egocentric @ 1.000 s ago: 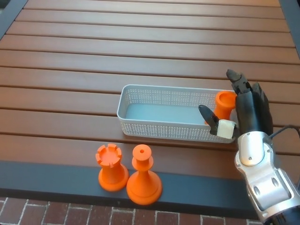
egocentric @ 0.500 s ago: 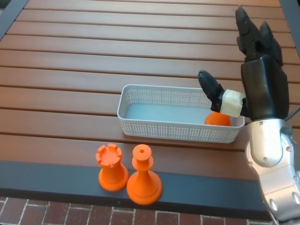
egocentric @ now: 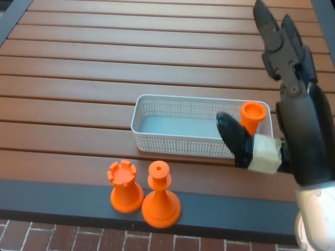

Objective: Using the right hand to place 3 different shape and weight chess pieces into a small container

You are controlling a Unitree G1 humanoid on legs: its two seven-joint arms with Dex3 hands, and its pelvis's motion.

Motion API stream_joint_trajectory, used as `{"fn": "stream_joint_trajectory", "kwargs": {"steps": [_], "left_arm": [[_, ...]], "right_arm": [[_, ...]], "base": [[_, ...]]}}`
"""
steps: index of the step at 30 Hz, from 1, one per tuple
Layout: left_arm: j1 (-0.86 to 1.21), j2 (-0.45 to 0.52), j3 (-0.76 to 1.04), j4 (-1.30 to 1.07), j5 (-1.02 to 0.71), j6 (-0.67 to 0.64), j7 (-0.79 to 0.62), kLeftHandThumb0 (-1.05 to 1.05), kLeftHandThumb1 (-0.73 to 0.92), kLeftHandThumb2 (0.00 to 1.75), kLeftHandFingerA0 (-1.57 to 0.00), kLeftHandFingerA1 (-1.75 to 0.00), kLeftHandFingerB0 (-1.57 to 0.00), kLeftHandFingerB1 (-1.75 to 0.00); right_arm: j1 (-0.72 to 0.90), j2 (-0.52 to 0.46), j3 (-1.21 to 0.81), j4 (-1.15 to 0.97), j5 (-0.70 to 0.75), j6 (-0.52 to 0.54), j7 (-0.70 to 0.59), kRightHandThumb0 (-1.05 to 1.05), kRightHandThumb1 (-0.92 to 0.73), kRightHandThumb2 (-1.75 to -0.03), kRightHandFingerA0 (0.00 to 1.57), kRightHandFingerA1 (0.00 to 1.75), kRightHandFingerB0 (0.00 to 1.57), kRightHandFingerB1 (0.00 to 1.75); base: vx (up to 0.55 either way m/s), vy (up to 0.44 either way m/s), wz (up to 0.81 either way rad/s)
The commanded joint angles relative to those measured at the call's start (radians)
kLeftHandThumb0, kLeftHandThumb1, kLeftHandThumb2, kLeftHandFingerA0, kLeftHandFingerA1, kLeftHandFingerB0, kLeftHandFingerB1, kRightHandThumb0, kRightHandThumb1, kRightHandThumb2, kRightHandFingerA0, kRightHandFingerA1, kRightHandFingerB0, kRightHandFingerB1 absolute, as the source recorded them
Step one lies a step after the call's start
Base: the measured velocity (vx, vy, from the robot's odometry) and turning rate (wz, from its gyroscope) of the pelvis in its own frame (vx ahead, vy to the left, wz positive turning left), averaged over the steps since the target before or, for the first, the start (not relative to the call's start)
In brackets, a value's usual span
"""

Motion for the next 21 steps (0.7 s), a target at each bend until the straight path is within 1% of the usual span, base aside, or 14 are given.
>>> {"fn": "stream_joint_trajectory", "kwargs": {"steps": [1, 4, 5, 8, 10, 11, 14, 15, 18, 19, 20, 21], "left_arm": [[-0.011, -0.004, 0.003, 0.01, 0.001, -0.038, -0.002, -0.17, 0.2, 1.66, -1.33, -1.56, -1.18, -1.45], [-0.006, -0.001, 0.001, 0.008, 0.017, -0.043, 0.015, -0.17, 0.21, 1.65, -1.32, -1.58, -1.17, -1.47], [-0.005, -0.002, 0.002, 0.001, 0.012, -0.034, 0.012, -0.16, 0.21, 1.64, -1.36, -1.54, -1.19, -1.44], [0.0, -0.008, 0.004, -0.02, -0.013, 0.0, -0.012, -0.13, 0.23, 1.65, -1.37, -1.54, -1.17, -1.44], [-0.002, -0.011, 0.006, -0.027, -0.021, 0.015, -0.018, -0.15, 0.23, 1.63, -1.38, -1.54, -1.17, -1.45], [-0.01, -0.008, 0.006, -0.018, -0.014, 0.006, -0.012, -0.12, 0.19, 1.7, -1.37, -1.55, -1.2, -1.44], [-0.023, -0.009, 0.012, -0.006, -0.028, 0.002, -0.031, -0.14, 0.19, 1.69, -1.38, -1.54, -1.21, -1.42], [-0.022, -0.014, 0.014, -0.011, -0.036, 0.009, -0.039, -0.11, 0.2, 1.69, -1.35, -1.55, -1.19, -1.43], [-0.012, -0.02, 0.011, -0.034, -0.039, 0.03, -0.041, -0.1, 0.2, 1.68, -1.35, -1.55, -1.19, -1.43], [-0.02, -0.015, 0.009, -0.027, -0.028, 0.02, -0.035, -0.12, 0.16, 1.72, -1.42, -1.61, -1.23, -1.46], [-0.025, -0.009, 0.006, -0.021, -0.013, 0.003, -0.025, -0.12, 0.21, 1.71, -1.36, -1.58, -1.22, -1.42], [-0.023, -0.009, 0.005, -0.022, -0.009, -0.001, -0.022, -0.12, 0.21, 1.71, -1.36, -1.58, -1.22, -1.42]], "right_arm": [[0.2, -0.05, 0.041, -0.044, 0.11, 0.014, 0.144, -1.02, -0.63, -0.98, 0.0, 0.03, 0.0, 0.0], [0.241, -0.076, 0.04, -0.031, 0.127, 0.02, 0.191, -1.01, -0.61, -0.97, 0.0, 0.02, 0.0, 0.0], [0.251, -0.086, 0.039, -0.027, 0.125, 0.023, 0.204, -1.03, -0.62, -0.98, 0.0, 0.0, 0.0, 0.0], [0.262, -0.106, 0.038, -0.012, 0.124, 0.035, 0.232, -1.01, -0.6, -0.96, 0.0, 0.0, 0.0, 0.0], [0.256, -0.113, 0.033, 0.009, 0.13, 0.034, 0.248, -1.0, -0.59, -0.95, 0.0, 0.0, 0.0, 0.0], [0.242, -0.116, 0.034, 0.022, 0.123, 0.042, 0.255, -0.97, -0.56, -0.94, 0.0, 0.03, 0.0, 0.0], [0.218, -0.116, 0.036, 0.039, 0.11, 0.062, 0.27, -0.95, -0.55, -0.93, 0.0, 0.03, 0.0, 0.0], [0.209, -0.113, 0.037, 0.045, 0.106, 0.07, 0.276, -0.92, -0.52, -0.92, 0.0, 0.05, 0.0, 0.0], [0.185, -0.104, 0.043, 0.062, 0.094, 0.091, 0.288, -0.91, -0.51, -0.91, 0.0, 0.07, 0.0, 0.0], [0.176, -0.102, 0.047, 0.067, 0.089, 0.099, 0.292, -0.9, -0.51, -0.9, 0.0, 0.07, 0.0, 0.0], [0.161, -0.1, 0.056, 0.078, 0.076, 0.112, 0.298, -0.9, -0.51, -0.9, 0.0, 0.08, 0.0, 0.0], [0.154, -0.099, 0.06, 0.083, 0.069, 0.117, 0.3, -0.9, -0.51, -0.9, 0.0, 0.08, 0.0, 0.0]], "base": [[0.0, 0.0, 0.0], [0.0, 0.0, 0.0], [0.0, 0.0, 0.0], [0.0, 0.0, 0.0], [0.0, 0.0, 0.0], [0.0, 0.0, 0.0], [0.0, 0.0, 0.0], [0.0, 0.0, 0.0], [0.0, 0.0, 0.0], [0.0, 0.0, 0.0], [0.0, 0.0, 0.0], [0.0, 0.0, 0.0]]}}
